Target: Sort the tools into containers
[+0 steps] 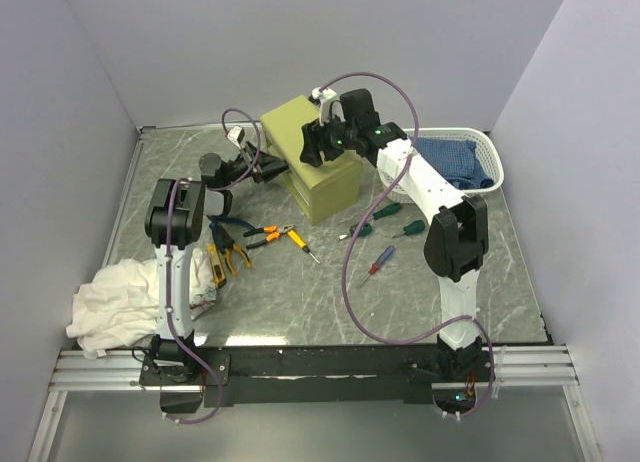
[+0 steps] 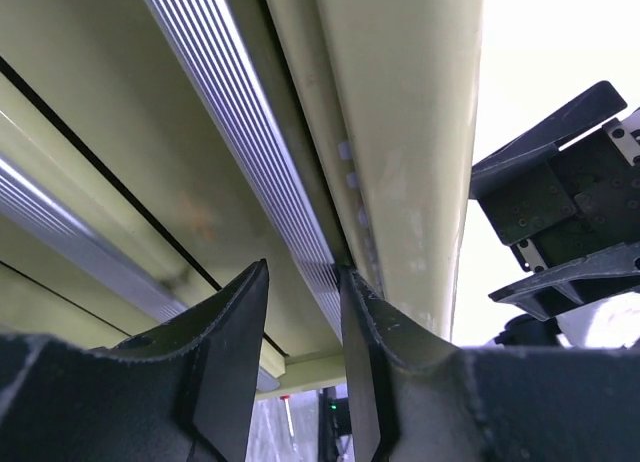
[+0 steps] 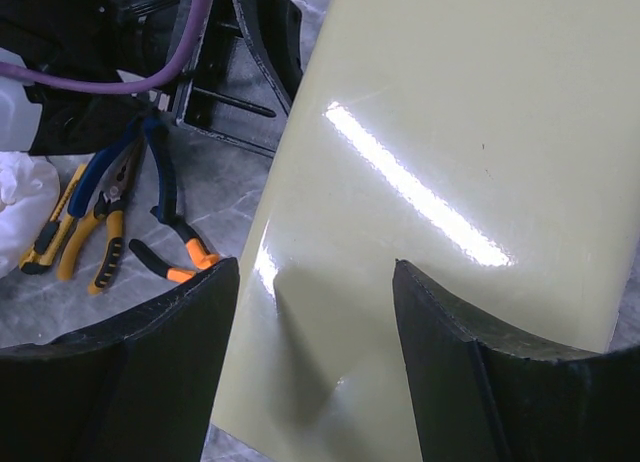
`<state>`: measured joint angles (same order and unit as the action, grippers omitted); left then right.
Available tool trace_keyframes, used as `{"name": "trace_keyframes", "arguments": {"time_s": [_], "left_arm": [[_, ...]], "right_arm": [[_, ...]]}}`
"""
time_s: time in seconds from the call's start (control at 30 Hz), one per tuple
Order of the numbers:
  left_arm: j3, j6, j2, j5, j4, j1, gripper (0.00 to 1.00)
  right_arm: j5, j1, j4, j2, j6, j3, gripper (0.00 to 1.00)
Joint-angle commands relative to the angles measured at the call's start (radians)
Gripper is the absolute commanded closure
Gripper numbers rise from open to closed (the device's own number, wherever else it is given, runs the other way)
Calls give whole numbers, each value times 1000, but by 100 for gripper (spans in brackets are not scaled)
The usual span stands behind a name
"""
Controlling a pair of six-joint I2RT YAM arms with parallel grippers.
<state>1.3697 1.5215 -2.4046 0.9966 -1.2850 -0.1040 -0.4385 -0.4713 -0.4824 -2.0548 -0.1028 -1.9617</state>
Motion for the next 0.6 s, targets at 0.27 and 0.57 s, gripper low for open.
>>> {"name": "trace_keyframes", "arguments": {"time_s": [0.27,0.57], "left_arm": [[32,132,-47,-76,-341,-60,78],[-12,128,-8,-43,-347,-33,97]], "right_arm": [[55,20,-208,-54,3,92,29],[69,20,-206,-67,5,84,29]]}}
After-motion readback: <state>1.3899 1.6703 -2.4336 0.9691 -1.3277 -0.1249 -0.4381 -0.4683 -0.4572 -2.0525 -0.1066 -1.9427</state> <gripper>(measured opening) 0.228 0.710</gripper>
